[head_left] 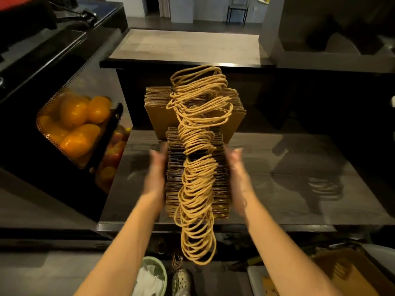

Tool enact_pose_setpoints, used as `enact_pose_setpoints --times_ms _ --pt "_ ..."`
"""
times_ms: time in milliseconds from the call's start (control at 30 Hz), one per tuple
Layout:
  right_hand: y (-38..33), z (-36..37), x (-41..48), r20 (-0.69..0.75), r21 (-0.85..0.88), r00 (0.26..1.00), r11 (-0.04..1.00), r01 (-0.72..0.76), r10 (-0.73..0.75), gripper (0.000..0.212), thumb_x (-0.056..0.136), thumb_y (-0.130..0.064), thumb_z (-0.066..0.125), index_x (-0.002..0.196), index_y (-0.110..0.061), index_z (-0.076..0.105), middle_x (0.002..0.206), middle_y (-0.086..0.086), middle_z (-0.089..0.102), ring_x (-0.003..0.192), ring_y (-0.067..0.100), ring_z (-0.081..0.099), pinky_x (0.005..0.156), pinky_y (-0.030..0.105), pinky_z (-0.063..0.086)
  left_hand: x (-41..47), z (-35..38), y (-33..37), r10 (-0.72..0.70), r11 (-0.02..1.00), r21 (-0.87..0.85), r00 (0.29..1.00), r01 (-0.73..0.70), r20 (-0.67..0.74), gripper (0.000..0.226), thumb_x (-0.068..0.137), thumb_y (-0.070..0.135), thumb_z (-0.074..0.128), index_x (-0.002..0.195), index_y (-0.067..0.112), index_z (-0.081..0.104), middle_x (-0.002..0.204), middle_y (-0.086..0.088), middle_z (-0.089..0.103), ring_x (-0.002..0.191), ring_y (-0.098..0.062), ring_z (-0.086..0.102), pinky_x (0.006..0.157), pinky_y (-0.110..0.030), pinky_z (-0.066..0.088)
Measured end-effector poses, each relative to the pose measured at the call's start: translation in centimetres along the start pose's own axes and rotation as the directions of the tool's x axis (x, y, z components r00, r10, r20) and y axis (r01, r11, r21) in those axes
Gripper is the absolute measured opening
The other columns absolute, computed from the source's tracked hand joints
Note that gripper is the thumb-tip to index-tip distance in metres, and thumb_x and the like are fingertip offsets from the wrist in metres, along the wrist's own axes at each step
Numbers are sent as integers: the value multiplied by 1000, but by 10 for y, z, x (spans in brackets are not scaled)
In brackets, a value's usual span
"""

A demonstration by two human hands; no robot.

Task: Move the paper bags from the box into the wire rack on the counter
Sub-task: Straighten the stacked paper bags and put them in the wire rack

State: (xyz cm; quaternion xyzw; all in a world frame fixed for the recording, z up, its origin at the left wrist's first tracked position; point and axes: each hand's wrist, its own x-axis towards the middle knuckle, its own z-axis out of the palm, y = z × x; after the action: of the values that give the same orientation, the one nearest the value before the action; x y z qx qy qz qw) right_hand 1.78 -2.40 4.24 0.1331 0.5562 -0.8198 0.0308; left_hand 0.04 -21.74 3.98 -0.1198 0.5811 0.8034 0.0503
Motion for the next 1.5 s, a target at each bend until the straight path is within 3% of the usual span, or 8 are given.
enact_pose_setpoints --times_ms 167,400,600,867,1000,1133,1267,1500 --pt "-12 -3 7 -36 -78 999 997 -17 14 68 90 -67 19 150 -36 28 156 -2 30 145 24 26 118 49 19 3 1 -2 19 998 -55 993 -13 113 61 93 66 21 144 38 36 133 15 50 116 -7 52 98 -33 39" --pt "-7 6 16 84 8 996 1000 18 -19 64 92 -61 33 150 -35 28 149 0 44 135 21 45 107 41 40 8 2 6 73 997 10 976 -76 208 62 91 66 26 146 38 33 144 14 45 125 -6 48 108 -36 34" --pt "-10 6 27 136 -81 990 996 50 -38 52 101 -48 19 150 -32 27 141 -9 48 121 8 53 84 16 48 10 12 8 69 998 -21 960 -66 273 55 97 57 25 147 36 30 136 12 55 123 -8 53 106 -38 38" --pt "-14 4 29 94 -31 994 998 -47 50 54 97 -54 26 141 -27 43 130 -4 57 115 15 56 98 34 44 12 18 12 95 995 -2 958 -99 269 40 97 51 24 133 43 40 114 24 65 108 2 61 89 -25 46" --pt "-21 6 31 36 -188 997 980 -59 67 61 94 -60 28 145 -28 41 149 -1 43 136 20 41 117 44 25 17 6 14 83 988 96 949 -117 303 60 90 63 30 146 41 27 129 22 57 124 -4 51 111 -40 33" --pt "-25 9 28 58 -298 998 955 8 10 58 98 -50 27 150 -23 29 144 -10 38 135 12 35 107 26 29 16 1 14 88 947 264 941 -181 327 73 78 82 35 143 48 30 142 17 47 133 -8 42 114 -46 27" --pt "-20 -2 39 -6 -258 999 965 -34 34 71 86 -69 32 145 -30 40 145 -8 45 131 13 43 114 41 29 19 -6 21 31 964 241 945 -115 326 63 86 74 28 142 46 36 137 22 50 132 -4 41 115 -41 24" --pt "-24 11 45 -117 -85 988 990 -115 105 51 90 -47 59 128 -14 59 119 5 68 113 25 62 106 46 42 39 12 32 -25 983 185 984 -7 174 81 71 72 59 140 32 44 135 2 56 123 -19 54 108 -51 36"
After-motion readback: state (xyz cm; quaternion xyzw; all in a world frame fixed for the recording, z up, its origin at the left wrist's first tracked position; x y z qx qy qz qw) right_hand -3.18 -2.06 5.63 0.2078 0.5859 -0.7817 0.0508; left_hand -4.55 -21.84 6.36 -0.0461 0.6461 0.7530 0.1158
